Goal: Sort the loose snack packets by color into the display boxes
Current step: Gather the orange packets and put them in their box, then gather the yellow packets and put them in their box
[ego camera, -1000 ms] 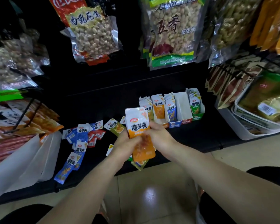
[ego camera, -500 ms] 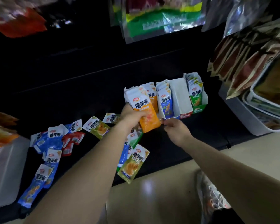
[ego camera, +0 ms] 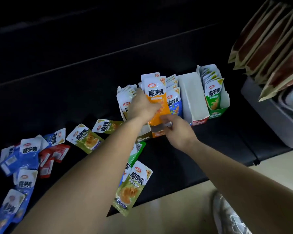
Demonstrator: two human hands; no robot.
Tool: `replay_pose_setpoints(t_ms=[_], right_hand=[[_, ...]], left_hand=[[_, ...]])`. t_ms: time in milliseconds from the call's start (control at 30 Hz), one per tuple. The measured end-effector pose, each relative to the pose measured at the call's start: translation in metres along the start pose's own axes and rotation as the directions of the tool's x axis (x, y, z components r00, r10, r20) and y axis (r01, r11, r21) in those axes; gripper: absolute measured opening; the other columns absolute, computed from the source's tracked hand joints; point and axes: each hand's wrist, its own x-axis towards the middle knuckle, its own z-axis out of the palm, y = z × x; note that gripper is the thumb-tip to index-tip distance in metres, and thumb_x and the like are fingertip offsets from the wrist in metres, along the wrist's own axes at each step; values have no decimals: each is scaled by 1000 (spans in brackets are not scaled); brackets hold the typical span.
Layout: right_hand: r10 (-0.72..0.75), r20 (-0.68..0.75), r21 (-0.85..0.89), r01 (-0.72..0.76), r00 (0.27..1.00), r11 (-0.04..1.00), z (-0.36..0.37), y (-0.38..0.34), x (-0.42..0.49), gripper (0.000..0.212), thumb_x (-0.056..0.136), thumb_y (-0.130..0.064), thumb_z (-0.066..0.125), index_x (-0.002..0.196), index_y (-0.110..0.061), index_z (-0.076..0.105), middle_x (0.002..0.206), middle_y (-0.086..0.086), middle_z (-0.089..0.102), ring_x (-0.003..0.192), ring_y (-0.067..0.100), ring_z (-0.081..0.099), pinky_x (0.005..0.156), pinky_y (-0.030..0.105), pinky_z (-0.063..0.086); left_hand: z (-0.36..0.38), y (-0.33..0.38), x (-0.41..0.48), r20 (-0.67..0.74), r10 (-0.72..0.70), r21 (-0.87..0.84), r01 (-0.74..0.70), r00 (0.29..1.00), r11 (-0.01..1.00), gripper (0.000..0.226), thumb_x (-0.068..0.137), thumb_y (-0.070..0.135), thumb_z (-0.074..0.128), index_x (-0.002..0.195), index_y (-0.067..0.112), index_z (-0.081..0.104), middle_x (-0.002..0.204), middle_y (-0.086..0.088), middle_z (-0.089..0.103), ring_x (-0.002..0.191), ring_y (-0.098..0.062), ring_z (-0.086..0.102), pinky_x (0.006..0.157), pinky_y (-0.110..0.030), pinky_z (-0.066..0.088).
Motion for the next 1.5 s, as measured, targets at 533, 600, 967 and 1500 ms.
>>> replay_pose_setpoints(t_ms=[533, 600, 967, 1500], right_hand=[[-134, 105, -296, 160, 985, 942, -1, 13, 6, 35, 96, -22, 55, 130, -24, 61, 126, 3, 64, 120, 25, 52, 94, 39, 51], [-156, 105, -282, 180, 982, 942, -1, 14, 6, 39, 96, -20, 55, 134, -26, 58, 129, 0, 64, 120, 25, 53, 96, 41, 51], [-165, 101, -314, 188, 981, 931, 2, 18, 9, 34, 95, -21, 56, 128, -23, 62, 126, 2, 62, 117, 24, 50, 92, 34, 45], [-128, 100, -284, 152, 987, 947, -6, -3, -9, 40, 94, -17, 57, 133, -25, 59, 134, 1, 53, 123, 25, 52, 101, 42, 49]], left_hand=[[4, 5, -15, -61, 103, 295, -81, 993, 952, 58, 85, 34, 74, 127, 20, 37, 109, -3, 69, 97, -28, 68, 89, -45, 54], [8, 2, -11, -42, 123, 310, -104, 992, 945, 60, 84, 37, 76, 130, 22, 39, 119, -4, 68, 106, -29, 66, 92, -45, 53], [10, -18, -11, 28, 305, 290, -300, 952, 909, 78, 83, 26, 74, 146, 17, 29, 144, -5, 37, 124, -24, 52, 84, -33, 49], [-8, -7, -15, 1, 386, 579, -316, 922, 752, 75, 87, 25, 70, 151, 21, 32, 152, -4, 31, 133, -26, 39, 84, -39, 54]])
